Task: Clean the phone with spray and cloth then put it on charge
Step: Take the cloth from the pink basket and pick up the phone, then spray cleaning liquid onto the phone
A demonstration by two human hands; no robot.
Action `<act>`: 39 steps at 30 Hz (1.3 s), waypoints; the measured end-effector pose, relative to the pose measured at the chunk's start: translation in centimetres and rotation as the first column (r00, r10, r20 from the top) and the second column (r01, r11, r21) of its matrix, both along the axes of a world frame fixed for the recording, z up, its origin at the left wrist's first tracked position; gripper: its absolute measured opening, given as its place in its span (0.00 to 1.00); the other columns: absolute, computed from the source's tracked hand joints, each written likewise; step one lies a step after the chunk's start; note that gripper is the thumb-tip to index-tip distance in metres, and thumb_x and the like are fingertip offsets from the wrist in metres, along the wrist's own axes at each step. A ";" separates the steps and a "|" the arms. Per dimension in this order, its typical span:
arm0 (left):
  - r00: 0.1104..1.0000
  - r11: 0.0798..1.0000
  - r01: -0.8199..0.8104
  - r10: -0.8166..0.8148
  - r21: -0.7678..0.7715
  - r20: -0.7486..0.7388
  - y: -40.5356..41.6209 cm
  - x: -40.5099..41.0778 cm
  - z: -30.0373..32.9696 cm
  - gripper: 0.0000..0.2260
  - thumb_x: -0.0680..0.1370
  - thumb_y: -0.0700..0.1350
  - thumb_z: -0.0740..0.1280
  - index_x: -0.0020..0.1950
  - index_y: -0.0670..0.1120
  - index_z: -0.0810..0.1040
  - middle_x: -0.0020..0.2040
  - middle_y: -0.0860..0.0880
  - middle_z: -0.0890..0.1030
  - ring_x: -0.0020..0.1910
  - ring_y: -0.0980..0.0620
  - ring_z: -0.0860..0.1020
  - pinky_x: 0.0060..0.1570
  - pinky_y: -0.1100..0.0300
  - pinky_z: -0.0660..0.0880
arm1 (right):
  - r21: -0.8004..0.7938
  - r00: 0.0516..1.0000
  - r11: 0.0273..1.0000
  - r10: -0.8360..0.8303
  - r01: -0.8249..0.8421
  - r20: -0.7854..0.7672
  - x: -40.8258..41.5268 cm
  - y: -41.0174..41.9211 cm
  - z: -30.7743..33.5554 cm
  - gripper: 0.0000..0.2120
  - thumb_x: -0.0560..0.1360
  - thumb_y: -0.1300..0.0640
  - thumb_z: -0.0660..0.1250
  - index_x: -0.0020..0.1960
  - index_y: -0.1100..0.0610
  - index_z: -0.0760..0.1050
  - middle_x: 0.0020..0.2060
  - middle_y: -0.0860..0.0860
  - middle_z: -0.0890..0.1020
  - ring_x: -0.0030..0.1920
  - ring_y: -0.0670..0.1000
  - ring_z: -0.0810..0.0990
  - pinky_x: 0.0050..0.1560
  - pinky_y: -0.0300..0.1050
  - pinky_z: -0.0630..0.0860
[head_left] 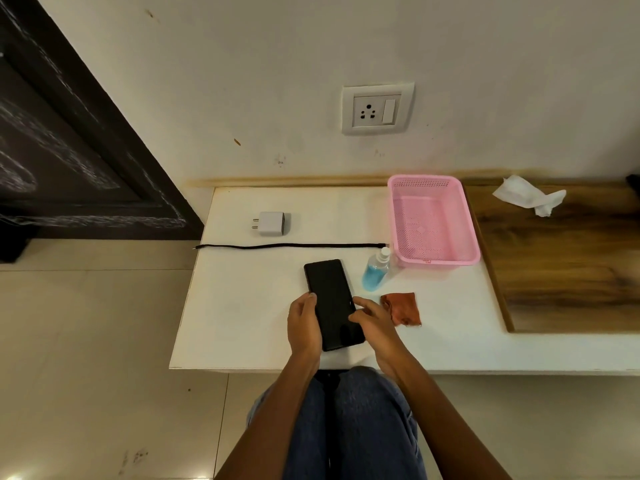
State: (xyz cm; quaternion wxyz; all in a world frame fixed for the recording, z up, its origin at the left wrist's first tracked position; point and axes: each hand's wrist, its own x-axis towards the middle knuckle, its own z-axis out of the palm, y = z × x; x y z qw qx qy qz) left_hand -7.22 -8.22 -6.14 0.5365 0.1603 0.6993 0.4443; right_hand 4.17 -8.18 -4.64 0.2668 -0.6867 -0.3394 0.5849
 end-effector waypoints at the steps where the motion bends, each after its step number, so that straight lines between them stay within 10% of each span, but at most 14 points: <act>1: 1.000 1.000 -0.008 0.007 0.008 0.025 0.0 0.0 0.2 0.08 0.81 0.48 0.60 0.59 0.49 0.72 0.62 0.48 0.75 0.61 0.50 0.72 0.63 0.57 0.68 | -0.038 0.998 0.999 -0.021 0.018 -0.064 0.0 -0.1 0.0 0.20 0.76 0.64 0.61 0.67 0.56 0.70 0.58 0.54 0.75 0.58 0.52 0.74 0.56 0.46 0.73; 6: 0.977 1.000 -0.025 0.023 0.009 0.212 0.0 -0.6 0.4 0.18 0.82 0.54 0.56 0.67 0.45 0.70 0.66 0.42 0.75 0.66 0.43 0.72 0.69 0.43 0.67 | -0.087 0.982 0.995 -0.058 0.043 -0.179 -0.5 -0.5 0.4 0.22 0.76 0.66 0.61 0.69 0.57 0.68 0.62 0.55 0.74 0.61 0.52 0.72 0.58 0.43 0.70; 12: 0.943 1.000 -0.008 0.011 -0.011 0.333 -0.1 -1.1 0.0 0.20 0.81 0.58 0.55 0.55 0.46 0.81 0.49 0.43 0.84 0.48 0.44 0.82 0.50 0.50 0.79 | -0.086 0.969 0.995 -0.071 0.052 -0.236 -0.1 -1.0 1.6 0.20 0.78 0.65 0.60 0.69 0.58 0.67 0.65 0.57 0.72 0.63 0.56 0.72 0.57 0.43 0.71; 16: 0.881 1.000 0.000 -0.005 0.011 0.473 0.0 -1.7 -0.1 0.18 0.81 0.56 0.57 0.51 0.47 0.82 0.43 0.46 0.86 0.41 0.48 0.85 0.42 0.54 0.79 | 0.121 0.999 0.993 0.004 0.002 -0.048 0.8 -1.4 1.6 0.17 0.78 0.61 0.62 0.66 0.55 0.69 0.61 0.56 0.73 0.58 0.52 0.75 0.53 0.41 0.74; 20: 0.829 1.000 -0.005 0.006 -0.003 0.560 0.0 -1.6 0.3 0.17 0.80 0.56 0.59 0.54 0.47 0.81 0.45 0.45 0.86 0.44 0.47 0.84 0.41 0.54 0.79 | 0.424 0.919 0.888 -0.302 0.176 0.251 1.3 0.4 2.3 0.27 0.72 0.58 0.71 0.66 0.56 0.63 0.60 0.56 0.70 0.53 0.51 0.75 0.50 0.39 0.76; 30: 0.751 0.999 -0.051 0.028 0.016 0.659 -1.4 -2.8 2.6 0.20 0.79 0.58 0.59 0.60 0.46 0.79 0.51 0.43 0.85 0.48 0.44 0.83 0.42 0.52 0.80 | 0.459 0.956 0.887 -0.170 0.043 0.238 0.8 3.4 3.1 0.27 0.72 0.62 0.70 0.67 0.59 0.62 0.65 0.56 0.72 0.63 0.56 0.74 0.60 0.44 0.71; 39: 0.604 0.991 -0.040 -0.076 0.126 0.794 -7.1 -5.7 7.8 0.22 0.69 0.60 0.68 0.55 0.46 0.84 0.53 0.40 0.84 0.50 0.40 0.83 0.46 0.47 0.81 | 0.645 0.974 0.758 -0.059 -0.098 0.218 0.7 -4.0 10.9 0.21 0.73 0.56 0.68 0.58 0.38 0.63 0.57 0.33 0.69 0.60 0.46 0.72 0.65 0.50 0.69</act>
